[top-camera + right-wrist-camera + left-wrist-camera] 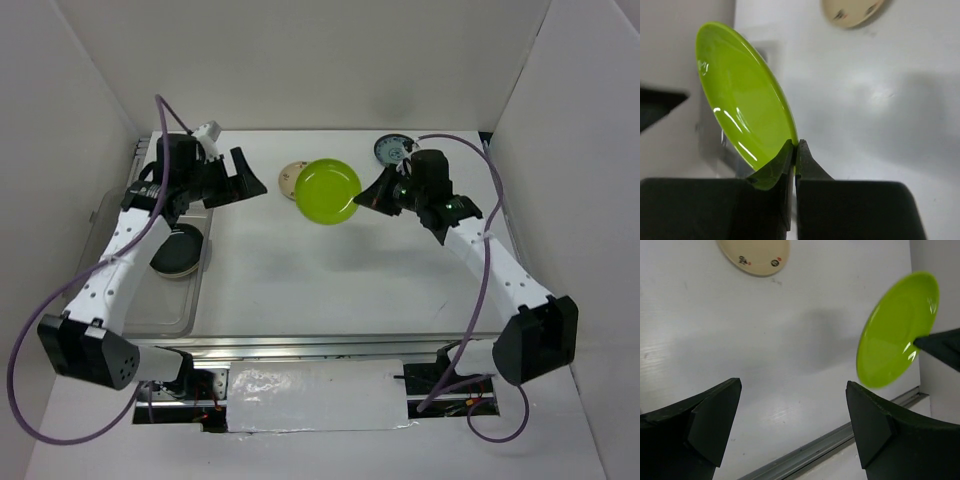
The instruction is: Place the plates into the plastic bin on the countertop
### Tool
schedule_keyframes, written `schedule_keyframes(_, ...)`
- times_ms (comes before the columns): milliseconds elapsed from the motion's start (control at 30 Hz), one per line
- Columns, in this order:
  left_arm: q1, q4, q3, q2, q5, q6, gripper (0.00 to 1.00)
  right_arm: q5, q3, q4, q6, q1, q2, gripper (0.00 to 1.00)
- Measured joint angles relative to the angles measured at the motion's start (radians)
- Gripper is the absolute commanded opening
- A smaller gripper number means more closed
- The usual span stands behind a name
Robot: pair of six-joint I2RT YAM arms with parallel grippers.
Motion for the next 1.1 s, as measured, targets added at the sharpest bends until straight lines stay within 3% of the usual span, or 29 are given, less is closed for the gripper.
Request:
schedule_keyframes(200,-0.033,0.059,0.023,0.118,0.134,-0.007,0.98,-0.235,-0.044,-0.017,-0.067,0.059,-0.085,0.0)
schedule_keyframes(433,-0.072,0.117,0.011,0.119,0.176,-0.034,0.79,-0.318,-0.045,-0.02,-0.072,0.084,-0.112,0.0)
schedule_keyframes(567,-0.079,0.124,0.001,0.119,0.179,-0.045,0.86,-0.304,-0.045,-0.023,-0.072,0.085,-0.119,0.0)
schedule_keyframes(633,-0.079,0.122,0.001,0.117,0.154,-0.053,0.99,-0.264,-0.045,-0.045,-0.073,0.093,-0.119,0.0)
schedule_keyframes(833,-0.082,0.099,0.001,0.098,0.066,-0.061,0.99,-0.082,-0.051,-0.132,-0.073,0.135,-0.119,0.0)
schedule_keyframes(1067,-0.104,0.097,0.001,0.077,0.045,-0.063,0.97,-0.078,-0.069,-0.12,-0.056,0.135,-0.11,0.0)
schedule_keyframes(1100,-0.11,0.098,-0.001,0.077,0.044,-0.063,0.92,-0.089,-0.066,-0.113,-0.053,0.136,-0.103,0.0)
